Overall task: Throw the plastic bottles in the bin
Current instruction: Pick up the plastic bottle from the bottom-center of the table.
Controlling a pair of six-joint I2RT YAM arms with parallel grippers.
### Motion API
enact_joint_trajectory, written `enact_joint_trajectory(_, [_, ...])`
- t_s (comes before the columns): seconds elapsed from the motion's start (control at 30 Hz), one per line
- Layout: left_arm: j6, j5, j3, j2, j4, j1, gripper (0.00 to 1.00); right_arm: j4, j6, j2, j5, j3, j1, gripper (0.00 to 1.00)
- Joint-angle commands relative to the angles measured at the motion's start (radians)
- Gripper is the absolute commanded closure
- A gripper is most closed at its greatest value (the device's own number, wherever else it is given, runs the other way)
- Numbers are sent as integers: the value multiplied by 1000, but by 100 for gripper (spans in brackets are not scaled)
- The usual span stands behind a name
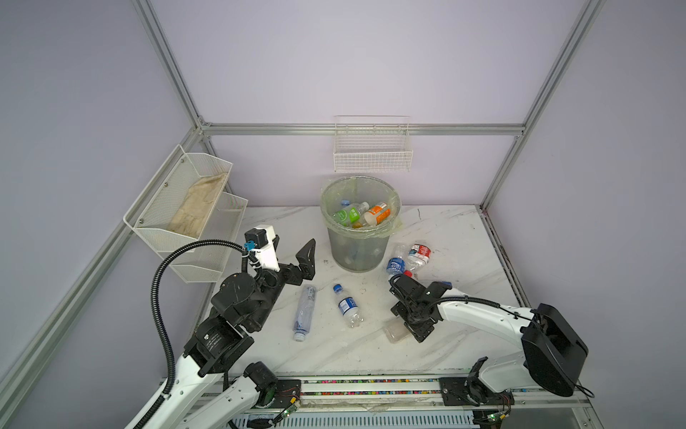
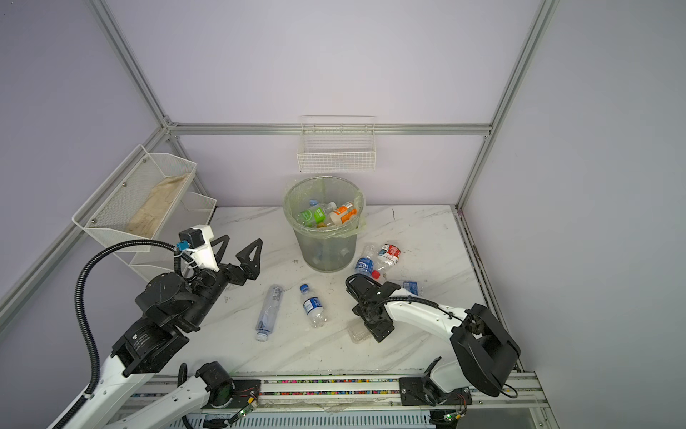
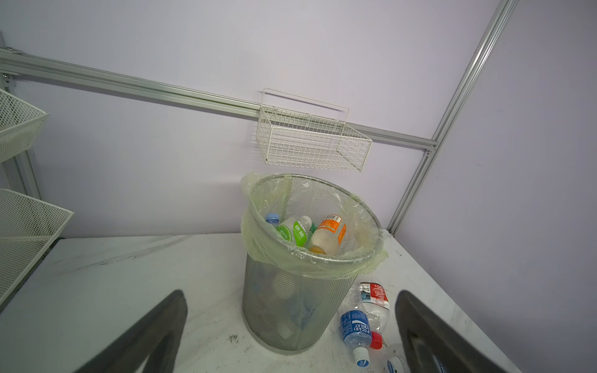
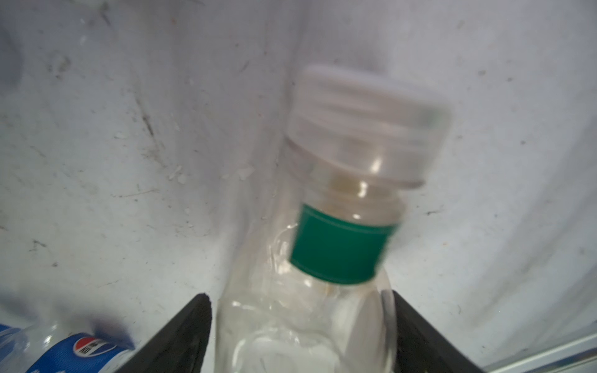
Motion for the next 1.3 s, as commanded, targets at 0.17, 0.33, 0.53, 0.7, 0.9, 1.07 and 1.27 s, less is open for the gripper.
enact_joint_trajectory(0.17, [-14,-21,-41,-14,12,2,1,50,91,0,-31,-16,2,30])
enact_joint_trajectory(0.33, [-10,-26,-43,-23,6,2,1,85,89,-12,-31,-33,1,49])
enact_joint_trajectory(0.53, [-10,-34,-45,-39,-1,2,1,93,75,-19,-22,-26,2,81])
enact_joint_trajectory(0.7, [-9,-37,-44,-42,-5,1,1,105,38,-35,7,5,2,100])
enact_joint_trajectory(0.9, [-7,-42,-44,-42,-13,2,1,313,-248,-155,79,79,2,100])
enact_joint_trajectory(1.07, [-9,-47,-52,-47,-20,2,1,567,-502,-327,76,72,2,100])
enact_joint_trajectory(1.27, [-17,-54,-65,-56,-27,1,1,645,-754,-463,121,149,2,100])
